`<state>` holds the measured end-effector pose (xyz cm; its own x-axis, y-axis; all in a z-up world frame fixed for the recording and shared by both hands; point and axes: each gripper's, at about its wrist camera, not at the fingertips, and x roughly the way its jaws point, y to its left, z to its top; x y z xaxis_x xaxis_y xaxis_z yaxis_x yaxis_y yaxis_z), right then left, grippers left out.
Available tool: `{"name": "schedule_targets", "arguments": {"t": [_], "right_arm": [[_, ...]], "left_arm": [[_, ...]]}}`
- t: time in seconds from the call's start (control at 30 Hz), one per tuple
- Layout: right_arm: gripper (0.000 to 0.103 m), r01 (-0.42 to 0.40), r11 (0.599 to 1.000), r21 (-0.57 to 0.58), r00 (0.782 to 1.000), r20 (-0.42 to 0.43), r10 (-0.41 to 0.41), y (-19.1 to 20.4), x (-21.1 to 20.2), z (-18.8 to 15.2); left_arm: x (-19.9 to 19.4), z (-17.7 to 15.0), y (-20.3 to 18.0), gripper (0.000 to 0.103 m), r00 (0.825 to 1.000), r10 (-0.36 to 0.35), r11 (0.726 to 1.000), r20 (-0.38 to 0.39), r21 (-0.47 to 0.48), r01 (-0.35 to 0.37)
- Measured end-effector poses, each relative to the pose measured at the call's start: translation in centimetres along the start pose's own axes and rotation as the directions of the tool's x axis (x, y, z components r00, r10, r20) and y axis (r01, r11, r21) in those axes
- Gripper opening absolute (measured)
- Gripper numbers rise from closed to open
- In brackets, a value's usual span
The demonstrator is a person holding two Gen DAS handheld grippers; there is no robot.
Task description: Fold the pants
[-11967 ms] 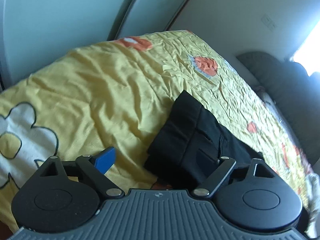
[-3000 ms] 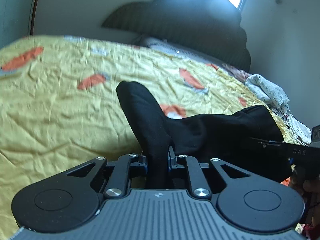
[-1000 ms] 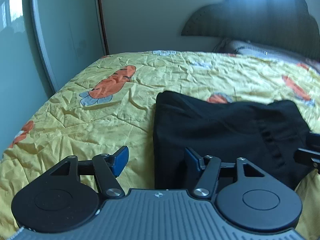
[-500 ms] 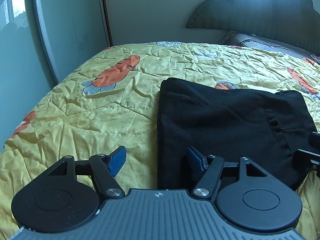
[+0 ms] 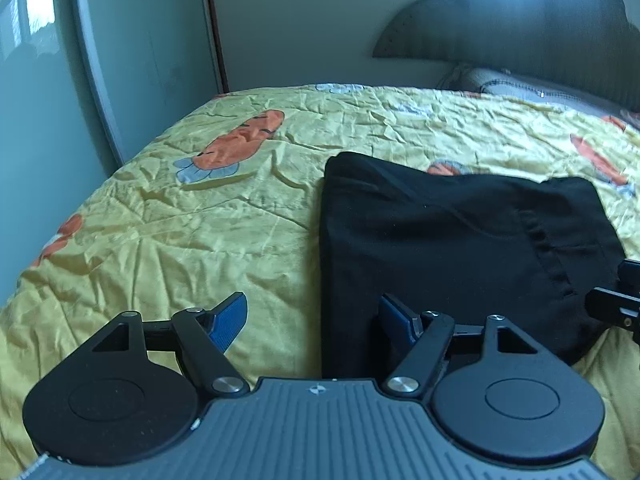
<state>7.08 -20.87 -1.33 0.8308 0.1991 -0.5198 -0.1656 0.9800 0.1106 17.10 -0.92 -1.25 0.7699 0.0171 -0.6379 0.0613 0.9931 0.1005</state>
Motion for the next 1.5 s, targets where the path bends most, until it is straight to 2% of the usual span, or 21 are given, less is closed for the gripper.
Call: {"name": "schedule_targets", "arguments": {"t": [0.13, 0.23, 0.33, 0.4, 0.5, 0.63, 0.8, 0.93, 1.0, 1.03, 1.07, 1.1, 1.13, 1.17, 1.2, 1.23, 1.27, 1.3, 1.33, 1.37, 1.5], "right_arm": [[0.065, -0.019, 1.0, -0.004, 1.0, 0.018, 0.019, 0.8, -2.0, -0.6], [0.07, -0.039, 0.999, 0.004, 0.999, 0.016, 0.039, 1.1, -2.4, -1.2], [0.071, -0.014, 1.0, 0.01, 0.999, -0.034, 0.014, 1.0, -1.0, -1.5], [0.071, 0.01, 0.998, 0.065, 0.997, -0.071, -0.005, 0.5, -0.5, -1.7], [0.073, -0.028, 0.991, 0.132, 0.999, -0.034, 0.033, 0.1, -1.8, -2.1], [0.091, -0.007, 0.971, 0.238, 1.0, -0.023, 0.013, 0.2, -3.4, -3.2], [0.095, 0.047, 0.954, 0.297, 0.994, -0.108, -0.015, 0.7, -4.5, -3.8], [0.097, 0.075, 0.961, 0.266, 0.984, -0.178, -0.028, 1.8, -5.8, -3.9], [0.097, 0.064, 0.966, 0.252, 0.978, -0.208, -0.01, 2.6, -6.8, -3.7], [0.097, 0.008, 0.958, 0.287, 0.978, -0.202, 0.052, 2.7, -7.6, -3.5], [0.097, -0.113, 0.922, 0.37, 0.967, -0.171, 0.187, 2.3, -8.4, -3.3], [0.097, -0.262, 0.844, 0.468, 0.93, -0.11, 0.35, 1.6, -9.0, -3.2], [0.097, -0.391, 0.746, 0.538, 0.878, -0.026, 0.478, 0.9, -9.5, -3.3], [0.099, -0.452, 0.696, 0.558, 0.851, 0.036, 0.525, 0.5, -9.9, -3.1], [0.103, -0.446, 0.712, 0.542, 0.865, 0.054, 0.5, 0.5, -10.3, -2.9], [0.103, -0.387, 0.775, 0.5, 0.904, 0.041, 0.425, 0.7, -10.6, -2.6], [0.103, -0.282, 0.848, 0.448, 0.949, 0.003, 0.315, 1.1, -10.4, -2.4], [0.103, -0.159, 0.901, 0.403, 0.98, -0.048, 0.195, 1.6, -9.9, -2.3], [0.103, -0.058, 0.93, 0.364, 0.992, -0.086, 0.096, 1.9, -9.3, -2.5], [0.103, 0.003, 0.945, 0.328, 0.994, -0.1, 0.032, 2.2, -8.7, -2.8], [0.103, 0.08, 0.959, 0.273, 0.994, -0.098, -0.055, 2.4, -7.0, -4.2]], "left_arm": [[-1.4, -0.6, 1.9, 0.074, 0.998, -0.067, 0.991, -0.022, -0.115, 0.064], [-2.0, -1.4, 2.2, 0.074, 0.99, -0.137, 0.981, -0.029, -0.139, 0.132], [-0.9, -2.2, 1.5, 0.078, 0.991, -0.12, 0.987, -0.059, -0.111, 0.113], [-0.9, -2.5, 1.9, 0.078, 0.99, -0.13, 0.983, -0.063, -0.142, 0.12], [-1.8, -2.7, 2.2, 0.078, 0.991, -0.126, 0.983, -0.051, -0.143, 0.117], [-2.7, -3.2, 1.9, 0.082, 0.991, -0.123, 0.984, -0.058, -0.138, 0.114], [-3.3, -4.2, 1.2, 0.084, 0.984, -0.15, 0.983, -0.1, -0.119, 0.137], [-3.7, -5.0, 0.7, 0.087, 0.986, -0.129, 0.988, -0.105, -0.097, 0.119], [-3.8, -5.3, 0.7, 0.088, 0.986, -0.125, 0.989, -0.11, -0.092, 0.115], [-3.8, -5.4, 0.7, 0.088, 0.986, -0.124, 0.989, -0.112, -0.09, 0.114], [-3.8, -5.4, 0.7, 0.088, 0.986, -0.122, 0.99, -0.112, -0.087, 0.112], [-3.9, -5.5, 0.7, 0.088, 0.987, -0.119, 0.99, -0.11, -0.085, 0.109], [-4.0, -5.5, 0.6, 0.088, 0.987, -0.115, 0.991, -0.109, -0.083, 0.106], [-4.0, -5.6, 0.5, 0.088, 0.988, -0.112, 0.991, -0.107, -0.082, 0.104], [-4.1, -5.7, 0.5, 0.088, 0.988, -0.11, 0.991, -0.105, -0.082, 0.102], [-4.1, -5.7, 0.3, 0.089, 0.989, -0.109, 0.992, -0.104, -0.082, 0.101], [-4.2, -5.8, 0.2, 0.089, 0.989, -0.107, 0.992, -0.102, -0.08, 0.099], [-4.2, -5.9, 0.1, 0.089, 0.989, -0.105, 0.992, -0.099, -0.077, 0.098], [-4.3, -6.0, -0.1, 0.09, 0.99, -0.103, 0.993, -0.096, -0.07, 0.097], [-4.3, -6.1, -0.3, 0.091, 0.991, -0.1, 0.994, -0.094, -0.064, 0.094], [-4.5, -6.4, -0.9, 0.092, 0.992, -0.089, 0.995, -0.085, -0.044, 0.086]]}}
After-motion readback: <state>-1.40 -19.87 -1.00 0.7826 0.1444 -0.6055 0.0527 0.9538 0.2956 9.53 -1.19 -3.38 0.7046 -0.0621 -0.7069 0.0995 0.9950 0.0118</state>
